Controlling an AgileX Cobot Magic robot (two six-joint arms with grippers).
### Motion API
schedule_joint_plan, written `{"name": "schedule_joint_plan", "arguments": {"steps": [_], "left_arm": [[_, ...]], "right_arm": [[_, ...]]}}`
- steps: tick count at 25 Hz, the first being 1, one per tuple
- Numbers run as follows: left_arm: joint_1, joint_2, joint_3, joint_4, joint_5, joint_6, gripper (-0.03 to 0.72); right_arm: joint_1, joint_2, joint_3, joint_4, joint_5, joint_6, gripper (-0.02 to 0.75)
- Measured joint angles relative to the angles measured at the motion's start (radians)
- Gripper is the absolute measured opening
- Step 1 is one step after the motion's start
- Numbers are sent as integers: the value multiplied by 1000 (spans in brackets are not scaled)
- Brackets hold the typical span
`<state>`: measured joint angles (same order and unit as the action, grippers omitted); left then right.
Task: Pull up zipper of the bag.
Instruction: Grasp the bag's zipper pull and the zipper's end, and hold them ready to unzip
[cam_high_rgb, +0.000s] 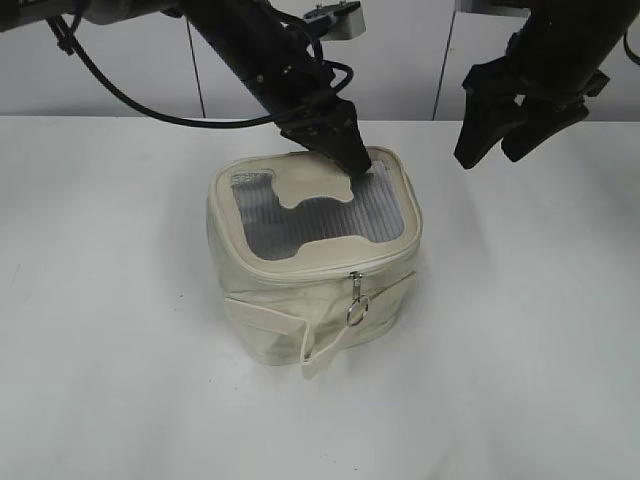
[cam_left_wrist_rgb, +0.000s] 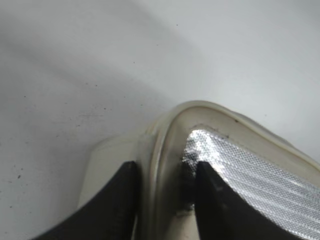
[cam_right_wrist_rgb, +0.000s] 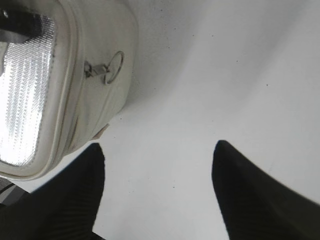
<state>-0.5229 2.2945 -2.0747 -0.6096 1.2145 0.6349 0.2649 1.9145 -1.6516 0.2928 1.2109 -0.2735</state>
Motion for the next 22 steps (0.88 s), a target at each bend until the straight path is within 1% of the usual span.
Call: {"name": "schedule_joint_plan", "arguments": {"steps": [2,4,5,6,9,13,17,22], "left_arm": [[2,2,0,-5,-1,3,235],[4,4,0,-5,-3,3,111],[4,4,0,-5,-3,3,69],[5,4,0,-5,-2,4,52],[5,4,0,-5,-2,4,50],[4,-7,3,7,4,7,48],[2,-43,54,10,-7,26,46],[3,-88,146,-18,-58,67,43]], "right_arm": [[0,0,0,0,0,0,526],[0,-2,7,1,0,0,526],[0,-4,16,1,0,0,526],[0,-6,27,2,0,0,526],[0,-14,69,2,0,0,524],[0,-38,158,2,-11,-1,498],[0,-101,289,20,-122,-33,494],[0,-194,452,45,-286,-75,492]]}}
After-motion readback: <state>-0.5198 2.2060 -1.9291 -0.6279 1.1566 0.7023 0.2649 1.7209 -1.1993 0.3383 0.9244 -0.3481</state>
